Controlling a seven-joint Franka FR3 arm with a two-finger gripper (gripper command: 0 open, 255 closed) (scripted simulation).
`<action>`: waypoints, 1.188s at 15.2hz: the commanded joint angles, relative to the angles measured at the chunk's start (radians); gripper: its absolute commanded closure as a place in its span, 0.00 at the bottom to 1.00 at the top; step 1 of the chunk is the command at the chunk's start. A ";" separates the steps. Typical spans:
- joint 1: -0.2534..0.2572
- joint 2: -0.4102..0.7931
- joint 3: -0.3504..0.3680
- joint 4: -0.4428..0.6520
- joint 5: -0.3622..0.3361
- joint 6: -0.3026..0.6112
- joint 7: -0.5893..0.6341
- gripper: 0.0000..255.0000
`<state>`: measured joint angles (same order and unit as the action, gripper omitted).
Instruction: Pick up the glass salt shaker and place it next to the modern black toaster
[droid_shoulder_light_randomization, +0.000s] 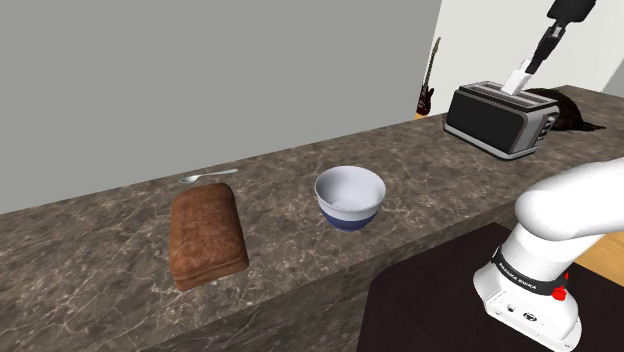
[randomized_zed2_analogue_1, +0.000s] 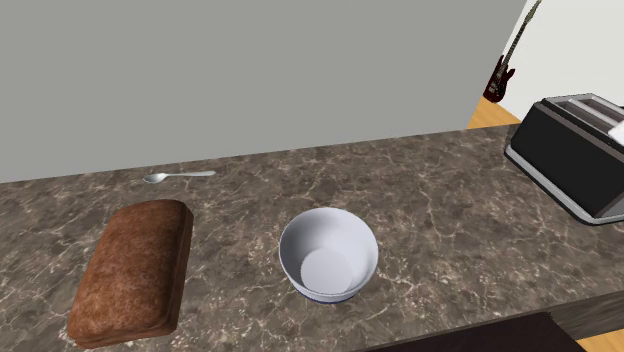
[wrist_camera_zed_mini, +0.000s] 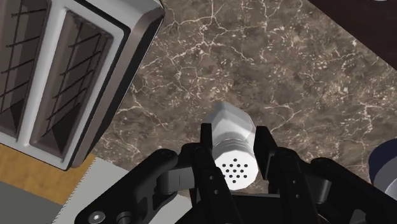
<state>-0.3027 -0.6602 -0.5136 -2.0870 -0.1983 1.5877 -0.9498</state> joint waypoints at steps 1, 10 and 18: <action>-0.006 0.012 -0.048 0.025 -0.017 -0.005 -0.054 1.00; 0.015 0.130 -0.290 0.199 -0.045 -0.025 -0.296 1.00; 0.009 0.124 -0.335 0.115 -0.063 0.061 -0.322 1.00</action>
<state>-0.2924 -0.5339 -0.8436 -1.9552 -0.2587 1.6332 -1.2706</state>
